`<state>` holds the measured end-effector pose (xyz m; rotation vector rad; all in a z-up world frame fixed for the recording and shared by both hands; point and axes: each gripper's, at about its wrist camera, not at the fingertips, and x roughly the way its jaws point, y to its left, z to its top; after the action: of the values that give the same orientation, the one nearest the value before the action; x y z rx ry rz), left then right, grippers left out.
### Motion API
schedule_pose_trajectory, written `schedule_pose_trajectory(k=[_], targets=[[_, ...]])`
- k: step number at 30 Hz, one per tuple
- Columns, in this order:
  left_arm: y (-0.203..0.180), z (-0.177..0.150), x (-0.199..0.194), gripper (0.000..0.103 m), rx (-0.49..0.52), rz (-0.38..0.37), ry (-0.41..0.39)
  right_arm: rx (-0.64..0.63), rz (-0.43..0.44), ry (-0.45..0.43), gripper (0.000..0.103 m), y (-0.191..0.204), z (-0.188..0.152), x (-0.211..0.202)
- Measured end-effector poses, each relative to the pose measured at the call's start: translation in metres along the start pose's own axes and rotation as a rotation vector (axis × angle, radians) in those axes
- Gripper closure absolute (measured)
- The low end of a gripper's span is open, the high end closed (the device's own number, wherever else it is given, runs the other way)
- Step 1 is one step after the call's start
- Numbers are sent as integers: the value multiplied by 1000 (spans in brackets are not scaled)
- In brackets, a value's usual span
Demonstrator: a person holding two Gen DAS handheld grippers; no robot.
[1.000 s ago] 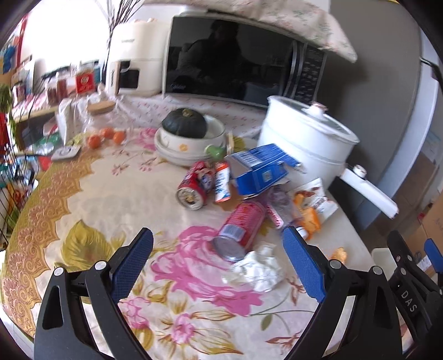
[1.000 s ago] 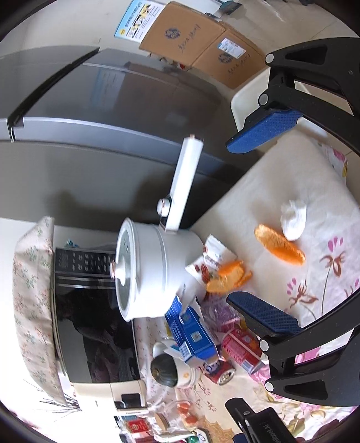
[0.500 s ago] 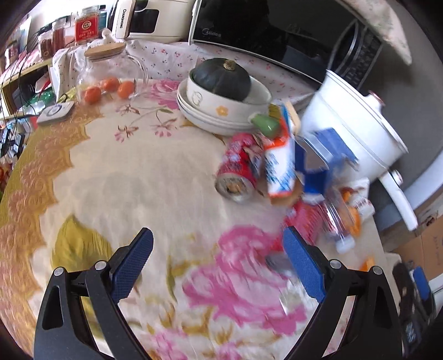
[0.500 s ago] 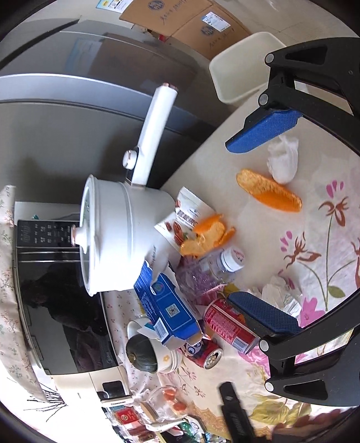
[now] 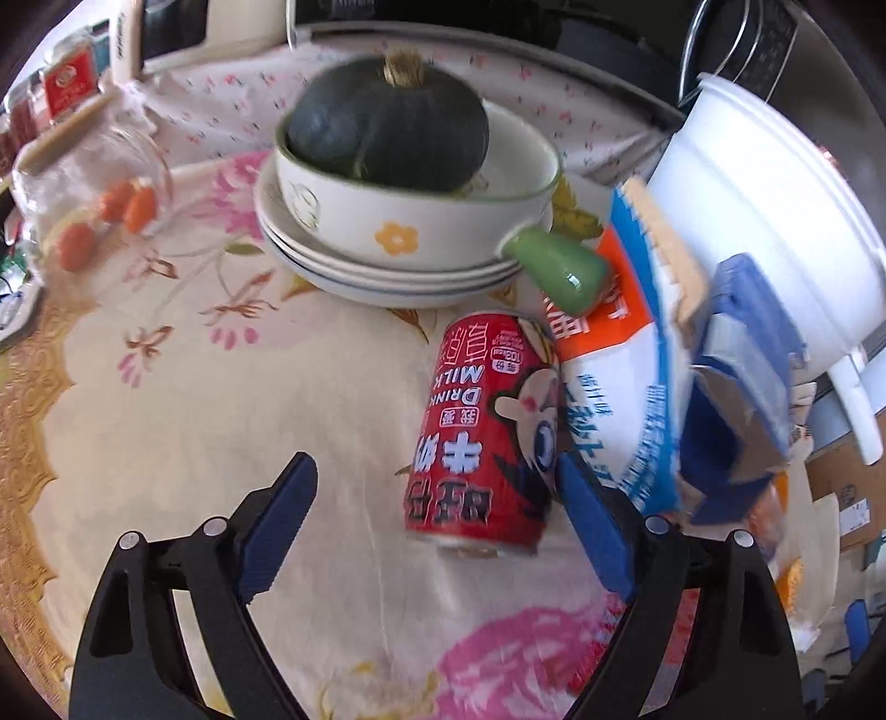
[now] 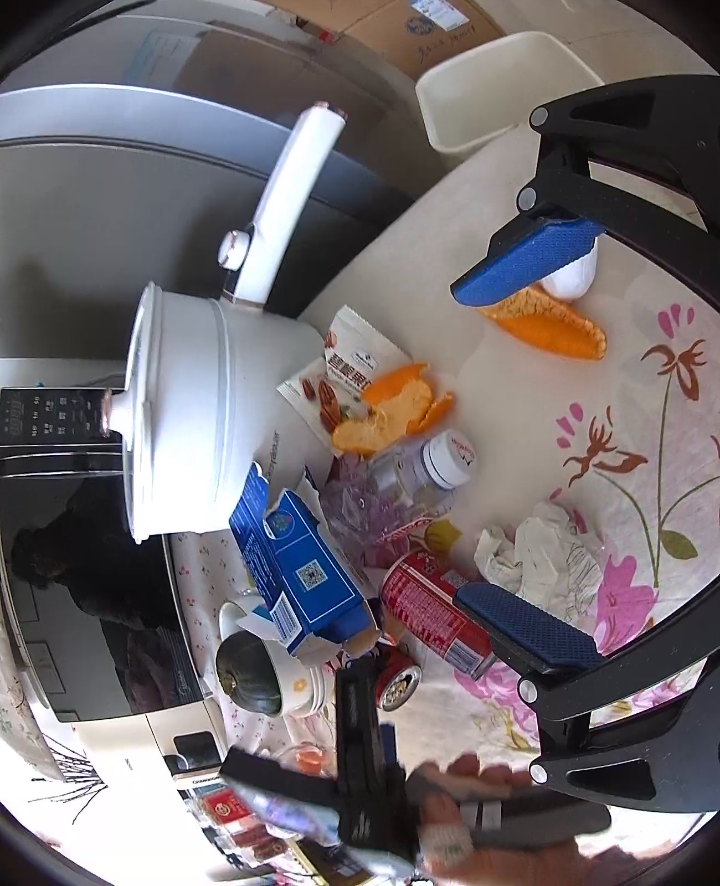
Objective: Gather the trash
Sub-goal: 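Grasp the red milk-drink can with the left tool while the right tool grasps crumpled paper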
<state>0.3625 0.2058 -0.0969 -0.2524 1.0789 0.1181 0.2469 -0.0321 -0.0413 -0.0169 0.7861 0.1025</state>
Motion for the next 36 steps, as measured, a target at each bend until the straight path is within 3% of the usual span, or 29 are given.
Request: schedule_pose_trajectory(k=[4, 5, 6, 14, 19, 22, 26, 30, 33, 36], targets=[[-2, -2, 15, 30, 5, -12, 18, 40, 71, 75, 7, -4, 0, 15], [-4, -3, 15, 44, 21, -21, 17, 54, 96, 103, 7, -4, -1, 19], [-6, -4, 15, 49, 36, -32, 20, 66, 121, 122, 7, -4, -1, 23], [11, -27, -34, 52, 64, 19, -54, 95, 246, 187, 7, 11, 12, 38], [37, -40, -94, 52, -32, -23, -140, 155, 334, 276, 7, 15, 10, 43], [42, -54, -128, 52, -78, -77, -188, 106, 370, 345, 8, 29, -2, 49], [38, -73, -159, 52, -113, -152, -243, 82, 362, 388, 23, 42, -17, 63], [28, -93, -169, 52, -116, -187, -247, 64, 372, 372, 48, 48, -21, 65], [22, -99, -164, 52, -95, -176, -231, 84, 393, 372, 57, 44, -22, 65], [16, -101, -161, 52, -82, -167, -232, 115, 430, 363, 59, 37, -22, 62]])
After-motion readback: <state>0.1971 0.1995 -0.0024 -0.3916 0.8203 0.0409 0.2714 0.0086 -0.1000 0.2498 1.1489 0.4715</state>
